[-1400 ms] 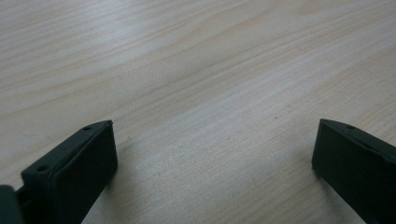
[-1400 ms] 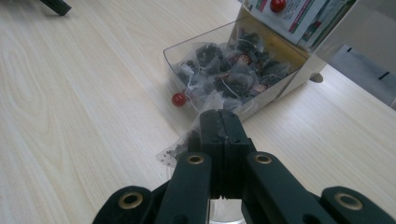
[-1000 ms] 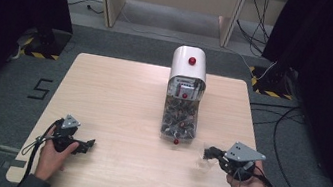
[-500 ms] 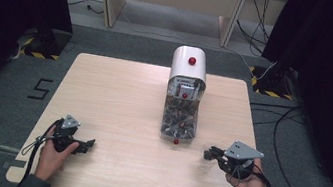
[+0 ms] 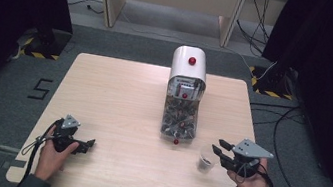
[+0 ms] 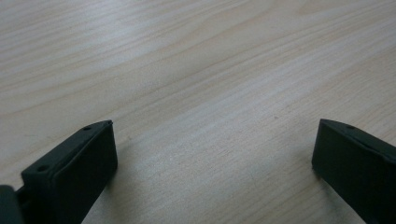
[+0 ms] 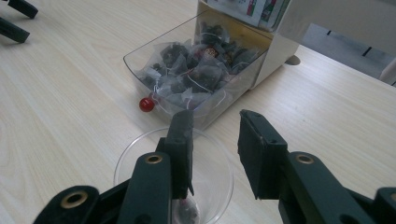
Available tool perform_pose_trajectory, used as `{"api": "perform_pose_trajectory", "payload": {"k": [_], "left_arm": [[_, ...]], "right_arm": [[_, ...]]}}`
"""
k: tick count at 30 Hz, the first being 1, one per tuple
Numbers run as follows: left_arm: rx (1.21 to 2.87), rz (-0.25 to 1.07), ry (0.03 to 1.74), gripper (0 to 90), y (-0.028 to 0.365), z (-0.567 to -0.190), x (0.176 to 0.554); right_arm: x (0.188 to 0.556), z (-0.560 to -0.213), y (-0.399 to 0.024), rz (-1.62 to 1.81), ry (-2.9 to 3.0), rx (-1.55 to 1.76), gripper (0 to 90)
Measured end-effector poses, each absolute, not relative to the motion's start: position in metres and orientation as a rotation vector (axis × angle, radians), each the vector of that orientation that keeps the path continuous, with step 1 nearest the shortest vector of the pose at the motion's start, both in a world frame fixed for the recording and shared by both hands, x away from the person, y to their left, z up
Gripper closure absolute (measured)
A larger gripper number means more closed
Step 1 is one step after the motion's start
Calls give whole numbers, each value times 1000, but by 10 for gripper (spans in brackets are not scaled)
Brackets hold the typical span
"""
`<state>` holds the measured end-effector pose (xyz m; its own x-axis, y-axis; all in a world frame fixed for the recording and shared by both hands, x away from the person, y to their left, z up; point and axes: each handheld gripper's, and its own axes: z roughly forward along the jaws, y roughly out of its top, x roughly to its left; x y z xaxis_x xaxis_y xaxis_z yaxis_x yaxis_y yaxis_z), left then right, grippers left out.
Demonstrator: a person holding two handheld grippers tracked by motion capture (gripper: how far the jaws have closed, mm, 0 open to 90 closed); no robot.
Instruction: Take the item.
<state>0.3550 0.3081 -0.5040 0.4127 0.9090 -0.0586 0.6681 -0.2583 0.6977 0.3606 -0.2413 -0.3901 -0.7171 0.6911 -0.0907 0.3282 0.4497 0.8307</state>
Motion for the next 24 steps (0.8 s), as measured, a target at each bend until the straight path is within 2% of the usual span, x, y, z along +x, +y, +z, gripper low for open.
{"api": "perform_pose_trajectory", "payload": {"k": [4, 14, 24], "left_arm": [[2017, 475, 1334, 0, 308, -504, 355], [2019, 475, 1335, 0, 308, -504, 355], [2019, 475, 1335, 0, 308, -504, 355]], "right_arm": [[361, -389, -242, 1168, 2275, 861, 635], [363, -389, -251, 1165, 2213, 928, 513], [363, -387, -259, 1161, 2165, 1004, 456]]}}
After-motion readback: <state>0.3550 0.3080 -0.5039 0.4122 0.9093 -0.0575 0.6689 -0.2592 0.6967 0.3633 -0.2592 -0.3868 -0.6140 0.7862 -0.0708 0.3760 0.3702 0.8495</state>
